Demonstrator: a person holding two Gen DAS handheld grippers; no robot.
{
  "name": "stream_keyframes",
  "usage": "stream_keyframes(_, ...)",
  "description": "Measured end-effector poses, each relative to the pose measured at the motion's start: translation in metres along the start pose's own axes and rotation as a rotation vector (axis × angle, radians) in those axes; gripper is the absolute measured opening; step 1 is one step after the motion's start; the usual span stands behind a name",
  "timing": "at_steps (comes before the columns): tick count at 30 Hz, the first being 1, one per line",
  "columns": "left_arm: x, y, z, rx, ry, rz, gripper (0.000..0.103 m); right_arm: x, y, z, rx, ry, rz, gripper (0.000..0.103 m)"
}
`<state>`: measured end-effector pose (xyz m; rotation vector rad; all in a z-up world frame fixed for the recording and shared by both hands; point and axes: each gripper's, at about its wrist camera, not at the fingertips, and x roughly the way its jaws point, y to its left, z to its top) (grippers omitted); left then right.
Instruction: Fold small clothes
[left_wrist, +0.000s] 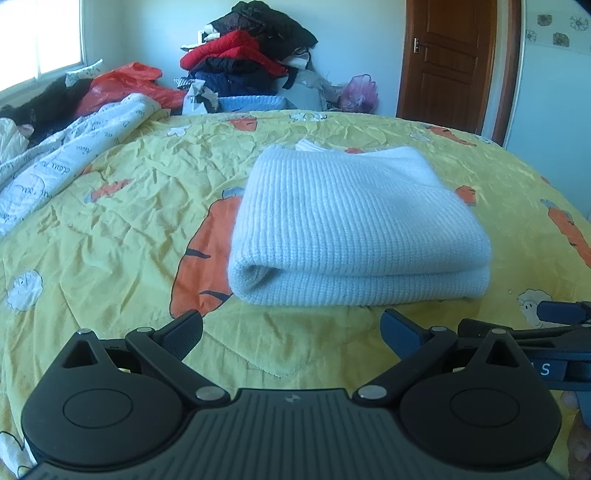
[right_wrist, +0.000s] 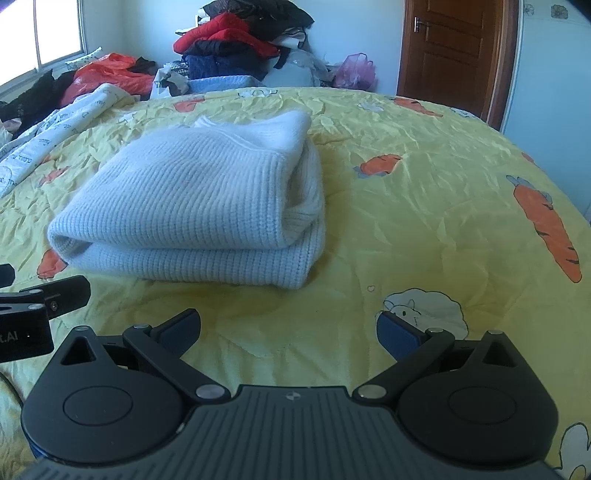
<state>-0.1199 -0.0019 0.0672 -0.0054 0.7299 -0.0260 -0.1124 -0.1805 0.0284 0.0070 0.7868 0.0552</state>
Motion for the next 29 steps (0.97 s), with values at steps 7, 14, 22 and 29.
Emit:
stream_keyframes(7,0.002,0.005,0.0,-0.023,0.012,-0.004,0.103,-0.001,0.003,0.001,-0.019,-0.007,0.001,0.103)
stream_keyframes(14,0.001,0.005,0.002,-0.02,0.006,-0.013,0.103,-0.001,0.003,0.001,-0.018,-0.007,0.003,0.103)
stream_keyframes(22,-0.007,0.006,0.003,-0.056,-0.03,-0.023,0.103,-0.001,0.003,0.001,-0.012,-0.004,0.003,0.103)
stream_keyframes(29,-0.012,0.001,0.0,-0.004,-0.036,-0.039,0.103,-0.002,0.005,0.001,-0.007,-0.001,0.012,0.103)
